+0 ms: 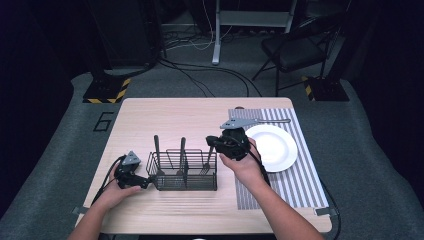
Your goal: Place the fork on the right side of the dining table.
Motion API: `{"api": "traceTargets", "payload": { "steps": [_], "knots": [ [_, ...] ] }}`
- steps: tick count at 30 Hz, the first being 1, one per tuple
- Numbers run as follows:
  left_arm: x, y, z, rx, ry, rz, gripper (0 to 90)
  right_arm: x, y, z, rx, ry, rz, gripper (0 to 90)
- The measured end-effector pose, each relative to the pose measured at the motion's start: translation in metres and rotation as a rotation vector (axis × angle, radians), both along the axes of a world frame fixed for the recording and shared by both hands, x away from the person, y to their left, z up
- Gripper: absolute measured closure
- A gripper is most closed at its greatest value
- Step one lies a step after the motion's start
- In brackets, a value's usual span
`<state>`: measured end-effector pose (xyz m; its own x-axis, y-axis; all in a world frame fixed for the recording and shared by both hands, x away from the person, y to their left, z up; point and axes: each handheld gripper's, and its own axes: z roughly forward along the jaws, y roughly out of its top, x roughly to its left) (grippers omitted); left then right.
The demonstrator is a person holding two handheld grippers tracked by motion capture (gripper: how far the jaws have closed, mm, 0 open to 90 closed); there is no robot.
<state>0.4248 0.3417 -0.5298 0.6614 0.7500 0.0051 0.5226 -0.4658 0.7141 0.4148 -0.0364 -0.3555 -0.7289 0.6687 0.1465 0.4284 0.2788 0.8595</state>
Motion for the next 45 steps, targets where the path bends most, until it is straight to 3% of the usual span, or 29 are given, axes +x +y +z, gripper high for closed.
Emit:
{"api": "traceTargets", "payload": {
  "steps": [9,13,15,31,45],
  "knots": [
    [0.000,0.000,0.000,0.000,0.000,0.000,0.3,0.000,0.011,0.005,-0.049,-0.021,0.041,86.9],
    [0.000,0.000,0.000,0.000,0.000,0.000,0.3,0.000,0.010,0.007,-0.043,-0.022,0.046,87.0],
    [0.000,0.000,0.000,0.000,0.000,0.000,0.3,0.001,0.009,0.010,-0.015,0.000,0.053,87.0],
    [0.000,0.000,0.000,0.000,0.000,0.000,0.3,-0.010,0.008,0.053,-0.024,-0.060,0.080,87.1],
    [0.000,0.000,0.000,0.000,0.000,0.000,0.3,-0.011,0.003,0.080,-0.011,-0.067,0.079,87.0]
  ]
}}
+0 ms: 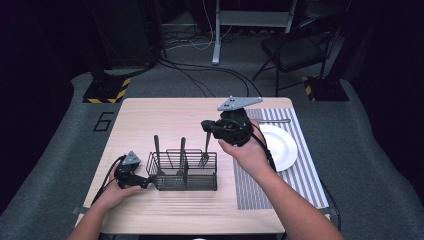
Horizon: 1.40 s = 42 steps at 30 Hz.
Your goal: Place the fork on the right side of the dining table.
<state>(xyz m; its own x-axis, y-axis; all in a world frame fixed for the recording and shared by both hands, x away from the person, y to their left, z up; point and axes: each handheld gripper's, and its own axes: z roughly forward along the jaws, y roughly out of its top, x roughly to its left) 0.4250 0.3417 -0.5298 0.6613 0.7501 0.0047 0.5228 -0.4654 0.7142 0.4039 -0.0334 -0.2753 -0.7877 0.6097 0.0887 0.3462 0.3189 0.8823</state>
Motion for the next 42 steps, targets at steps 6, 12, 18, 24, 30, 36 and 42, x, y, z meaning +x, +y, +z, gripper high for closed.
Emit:
{"api": "traceTargets", "payload": {
  "steps": [6,12,18,24,30,36,42],
  "knots": [
    [0.000,0.000,0.000,0.000,0.000,0.000,0.3,0.001,-0.007,0.017,0.022,-0.001,-0.011,87.0],
    [0.000,0.000,0.000,0.000,0.000,0.000,0.3,0.000,-0.018,0.031,0.040,-0.020,-0.029,87.0],
    [0.000,0.000,0.000,0.001,0.000,0.000,0.3,0.001,-0.029,0.041,0.049,-0.030,-0.059,87.0],
    [0.000,0.000,0.000,-0.001,0.001,0.001,0.3,0.003,-0.041,0.049,0.055,-0.036,-0.089,87.1],
    [0.000,0.000,0.000,0.001,0.000,0.000,0.3,0.002,-0.052,0.055,0.055,-0.056,-0.120,87.0],
    [0.000,0.000,0.000,-0.003,0.003,0.003,0.3,0.001,-0.067,0.055,0.056,-0.060,-0.153,87.0],
    [0.000,0.000,0.000,-0.003,0.002,0.003,0.3,-0.001,-0.082,0.044,0.054,-0.056,-0.189,87.0]
  ]
}}
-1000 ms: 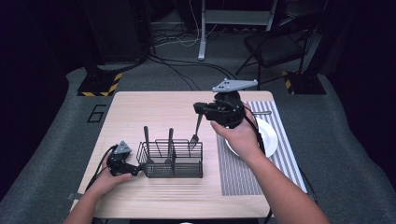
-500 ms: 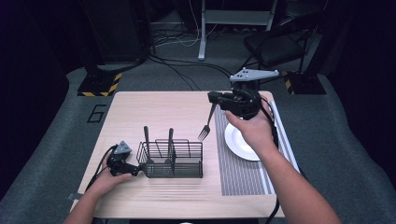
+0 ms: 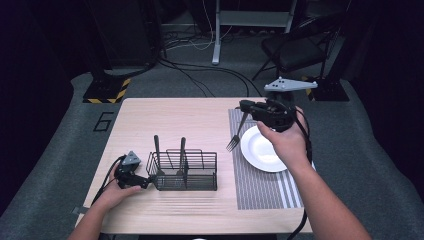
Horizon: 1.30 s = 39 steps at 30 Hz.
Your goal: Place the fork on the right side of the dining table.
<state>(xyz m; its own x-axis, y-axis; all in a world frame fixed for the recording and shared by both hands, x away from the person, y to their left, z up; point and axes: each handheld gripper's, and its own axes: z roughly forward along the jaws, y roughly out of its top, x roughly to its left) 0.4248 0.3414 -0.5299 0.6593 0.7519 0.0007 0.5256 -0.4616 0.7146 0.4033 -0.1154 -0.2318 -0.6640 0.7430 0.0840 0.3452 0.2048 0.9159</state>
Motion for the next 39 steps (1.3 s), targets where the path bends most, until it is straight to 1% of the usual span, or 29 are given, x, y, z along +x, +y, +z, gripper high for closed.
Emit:
{"api": "traceTargets", "payload": {
  "steps": [1,3,4,6,7,9,11,12,13,14,16,17,20,21,23,24,25,27,28,33,36,39],
  "knots": [
    [0.000,0.000,0.000,0.003,-0.001,-0.002,0.3,0.000,0.000,0.000,0.000,0.000,0.000,87.0],
    [0.000,0.000,0.000,0.000,0.000,0.000,0.3,-0.001,-0.005,-0.006,0.002,0.009,-0.014,87.0],
    [0.000,0.000,0.000,0.004,-0.003,-0.002,0.3,-0.001,-0.009,-0.012,0.001,0.010,-0.025,87.0],
    [0.000,0.000,0.000,0.004,-0.002,-0.002,0.3,-0.001,-0.010,-0.015,0.003,0.009,-0.031,87.0],
    [0.000,0.000,0.000,0.003,-0.001,-0.001,0.2,-0.002,-0.014,-0.022,0.001,0.013,-0.042,87.0],
    [0.000,0.000,0.000,0.001,0.000,0.000,0.2,-0.003,-0.015,-0.024,-0.002,0.012,-0.046,87.0],
    [0.000,0.000,0.000,0.000,0.000,0.000,0.2,-0.005,-0.018,-0.034,-0.010,0.013,-0.060,87.0],
    [0.000,0.000,0.000,0.001,0.000,0.000,0.2,-0.005,-0.018,-0.034,-0.010,0.013,-0.060,87.0],
    [0.000,0.000,0.000,0.001,0.000,-0.001,0.2,-0.005,-0.020,-0.041,-0.012,0.020,-0.068,87.0],
    [0.000,0.000,0.000,0.004,-0.002,-0.002,0.2,-0.005,-0.020,-0.041,-0.012,0.020,-0.068,87.0],
    [0.000,0.000,0.000,0.003,-0.001,-0.002,0.2,-0.005,-0.022,-0.047,-0.018,0.026,-0.079,87.0],
    [0.000,0.000,0.000,0.003,-0.002,-0.002,0.2,-0.006,-0.024,-0.054,-0.021,0.028,-0.089,87.0],
    [0.000,0.000,0.000,0.001,0.000,0.000,0.2,-0.008,-0.026,-0.064,-0.022,0.032,-0.103,87.0],
    [0.000,0.000,0.000,0.003,-0.002,-0.002,0.2,-0.008,-0.026,-0.064,-0.022,0.032,-0.103,87.0],
    [0.000,0.000,0.000,0.003,-0.002,-0.002,0.2,-0.009,-0.027,-0.070,-0.026,0.031,-0.112,87.0],
    [0.000,0.000,0.000,0.000,0.000,0.000,0.2,-0.012,-0.027,-0.077,-0.029,0.026,-0.123,87.0],
    [0.000,0.000,0.000,0.000,0.000,0.000,0.2,-0.012,-0.027,-0.077,-0.029,0.026,-0.123,87.0],
    [0.000,0.000,0.000,0.000,0.000,0.000,0.2,-0.014,-0.028,-0.084,-0.040,0.026,-0.129,87.0],
    [0.000,0.000,0.000,0.007,0.001,-0.005,0.2,-0.015,-0.028,-0.088,-0.042,0.030,-0.132,87.0],
    [0.000,0.000,0.000,0.006,0.001,-0.005,0.2,-0.016,-0.029,-0.101,-0.033,0.044,-0.140,87.0],
    [0.000,0.000,0.000,0.007,0.001,-0.005,0.2,-0.018,-0.027,-0.108,-0.054,0.038,-0.146,87.0],
    [0.000,0.000,0.000,0.009,-0.001,-0.006,0.2,-0.020,-0.025,-0.118,-0.066,0.048,-0.149,87.0]
  ]
}}
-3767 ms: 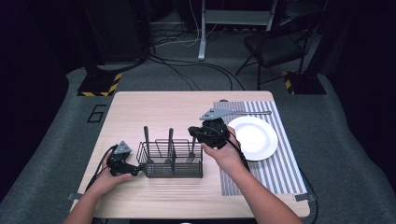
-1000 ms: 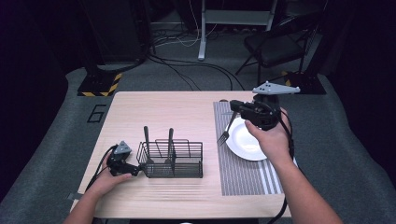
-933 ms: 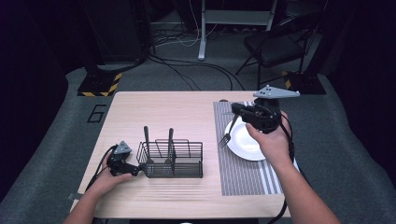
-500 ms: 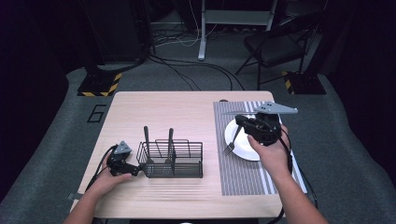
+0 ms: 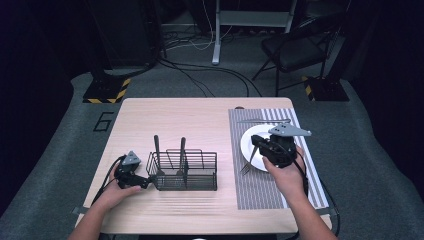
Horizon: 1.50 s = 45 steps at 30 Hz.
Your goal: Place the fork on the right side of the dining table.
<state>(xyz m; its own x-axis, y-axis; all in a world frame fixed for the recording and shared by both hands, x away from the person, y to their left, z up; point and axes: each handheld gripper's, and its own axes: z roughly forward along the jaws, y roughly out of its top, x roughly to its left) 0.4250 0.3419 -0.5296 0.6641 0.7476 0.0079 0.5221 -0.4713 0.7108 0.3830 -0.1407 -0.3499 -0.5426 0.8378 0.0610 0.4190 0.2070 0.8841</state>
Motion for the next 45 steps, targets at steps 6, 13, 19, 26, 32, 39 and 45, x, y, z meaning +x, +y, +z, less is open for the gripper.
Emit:
{"api": "traceTargets", "payload": {
  "steps": [6,13,19,26,32,39,45],
  "knots": [
    [0.000,0.000,0.000,-0.003,0.002,0.002,0.2,-0.002,-0.001,-0.011,-0.001,0.017,-0.009,87.0],
    [0.000,0.000,0.000,-0.002,0.002,0.001,0.2,-0.003,-0.004,-0.020,0.013,0.029,-0.020,87.0],
    [0.000,0.000,0.000,0.001,-0.001,0.000,0.2,-0.004,-0.007,-0.027,0.018,0.039,-0.037,87.0],
    [0.000,0.000,0.000,0.002,-0.001,-0.001,0.2,-0.004,-0.017,-0.035,0.054,0.049,-0.068,86.8],
    [0.000,0.000,0.000,-0.003,0.001,0.002,0.2,-0.004,-0.029,-0.039,0.084,0.060,-0.099,86.1],
    [0.000,0.000,0.000,-0.002,0.001,0.002,0.2,-0.004,-0.043,-0.045,0.112,0.069,-0.133,85.2],
    [0.000,0.000,0.000,-0.002,0.001,0.002,0.2,-0.005,-0.058,-0.053,0.132,0.081,-0.170,84.0]
  ]
}}
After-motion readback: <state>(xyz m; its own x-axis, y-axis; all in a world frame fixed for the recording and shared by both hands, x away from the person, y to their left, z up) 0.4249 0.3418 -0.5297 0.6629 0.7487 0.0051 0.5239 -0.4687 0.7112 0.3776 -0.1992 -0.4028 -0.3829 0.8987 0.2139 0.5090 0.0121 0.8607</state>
